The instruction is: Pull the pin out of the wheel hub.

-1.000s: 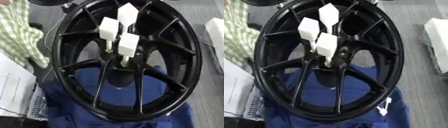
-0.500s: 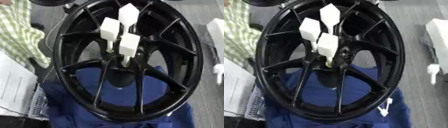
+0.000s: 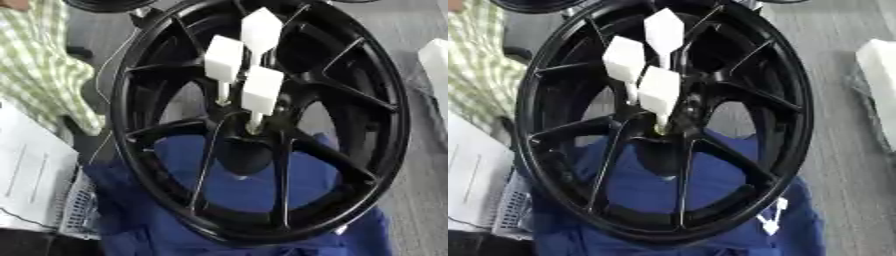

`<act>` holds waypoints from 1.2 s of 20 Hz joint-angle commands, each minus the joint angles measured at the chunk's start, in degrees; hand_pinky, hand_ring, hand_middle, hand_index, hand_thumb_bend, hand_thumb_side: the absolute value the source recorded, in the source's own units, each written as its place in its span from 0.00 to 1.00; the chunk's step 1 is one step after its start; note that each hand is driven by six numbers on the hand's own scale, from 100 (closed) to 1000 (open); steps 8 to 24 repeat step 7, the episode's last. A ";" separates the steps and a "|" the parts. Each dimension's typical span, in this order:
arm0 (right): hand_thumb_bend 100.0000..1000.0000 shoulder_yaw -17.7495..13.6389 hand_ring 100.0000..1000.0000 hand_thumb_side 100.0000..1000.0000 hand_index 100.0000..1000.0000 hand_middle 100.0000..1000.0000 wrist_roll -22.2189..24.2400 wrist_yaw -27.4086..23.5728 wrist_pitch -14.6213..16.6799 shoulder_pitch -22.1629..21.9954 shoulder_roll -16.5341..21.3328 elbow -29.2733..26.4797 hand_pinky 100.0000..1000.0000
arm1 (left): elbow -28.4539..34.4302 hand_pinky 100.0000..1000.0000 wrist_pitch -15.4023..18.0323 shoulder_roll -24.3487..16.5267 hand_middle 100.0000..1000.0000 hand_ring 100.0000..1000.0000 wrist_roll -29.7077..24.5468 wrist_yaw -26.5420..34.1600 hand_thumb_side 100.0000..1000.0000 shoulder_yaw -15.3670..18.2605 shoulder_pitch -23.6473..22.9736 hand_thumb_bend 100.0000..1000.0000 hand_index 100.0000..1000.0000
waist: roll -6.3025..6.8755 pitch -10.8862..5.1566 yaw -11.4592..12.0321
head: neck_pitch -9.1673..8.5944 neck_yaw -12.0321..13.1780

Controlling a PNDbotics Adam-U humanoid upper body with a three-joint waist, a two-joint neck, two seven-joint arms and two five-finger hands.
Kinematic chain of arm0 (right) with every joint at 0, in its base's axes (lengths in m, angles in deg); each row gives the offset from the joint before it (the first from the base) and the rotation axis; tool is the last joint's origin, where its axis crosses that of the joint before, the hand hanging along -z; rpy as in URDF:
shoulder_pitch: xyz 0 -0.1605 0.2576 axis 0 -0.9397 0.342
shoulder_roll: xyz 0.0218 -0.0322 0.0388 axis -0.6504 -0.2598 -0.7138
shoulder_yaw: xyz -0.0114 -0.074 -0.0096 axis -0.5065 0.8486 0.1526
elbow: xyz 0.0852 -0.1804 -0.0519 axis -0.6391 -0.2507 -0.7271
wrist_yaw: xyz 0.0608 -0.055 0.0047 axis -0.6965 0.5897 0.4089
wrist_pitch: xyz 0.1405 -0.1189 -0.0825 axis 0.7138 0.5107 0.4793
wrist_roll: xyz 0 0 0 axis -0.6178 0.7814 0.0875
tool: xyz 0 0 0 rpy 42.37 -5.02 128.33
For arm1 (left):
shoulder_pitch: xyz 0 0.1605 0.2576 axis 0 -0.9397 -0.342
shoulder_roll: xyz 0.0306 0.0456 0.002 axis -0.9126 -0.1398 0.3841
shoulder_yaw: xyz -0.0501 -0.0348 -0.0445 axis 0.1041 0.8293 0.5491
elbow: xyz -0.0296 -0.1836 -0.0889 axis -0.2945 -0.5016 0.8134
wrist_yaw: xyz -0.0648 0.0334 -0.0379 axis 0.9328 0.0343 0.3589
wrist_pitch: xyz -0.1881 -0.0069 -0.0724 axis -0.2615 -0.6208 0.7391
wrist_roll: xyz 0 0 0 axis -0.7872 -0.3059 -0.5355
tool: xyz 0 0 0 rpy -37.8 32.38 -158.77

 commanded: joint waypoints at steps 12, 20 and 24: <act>0.00 12.16 0.71 0.17 0.70 0.60 -0.67 -8.68 0.34 8.87 -4.90 -3.69 0.78 | 0.74 0.77 0.01 -0.65 0.66 0.67 -0.88 0.39 0.58 -0.45 1.10 0.51 0.75 | 0.39 -1.65 0.82 | 0.12 -0.72; 0.00 12.16 0.71 0.17 0.70 0.60 -0.67 -8.68 0.34 8.87 -4.90 -3.69 0.78 | 0.74 0.77 0.01 -0.65 0.66 0.67 -0.88 0.39 0.58 -0.45 1.10 0.51 0.75 | 0.39 -1.65 0.82 | 0.12 -0.72; 0.00 12.16 0.71 0.17 0.70 0.60 -0.67 -8.68 0.34 8.87 -4.90 -3.69 0.78 | 0.74 0.77 0.01 -0.65 0.66 0.67 -0.88 0.39 0.58 -0.45 1.10 0.51 0.75 | 0.39 -1.65 0.82 | 0.12 -0.72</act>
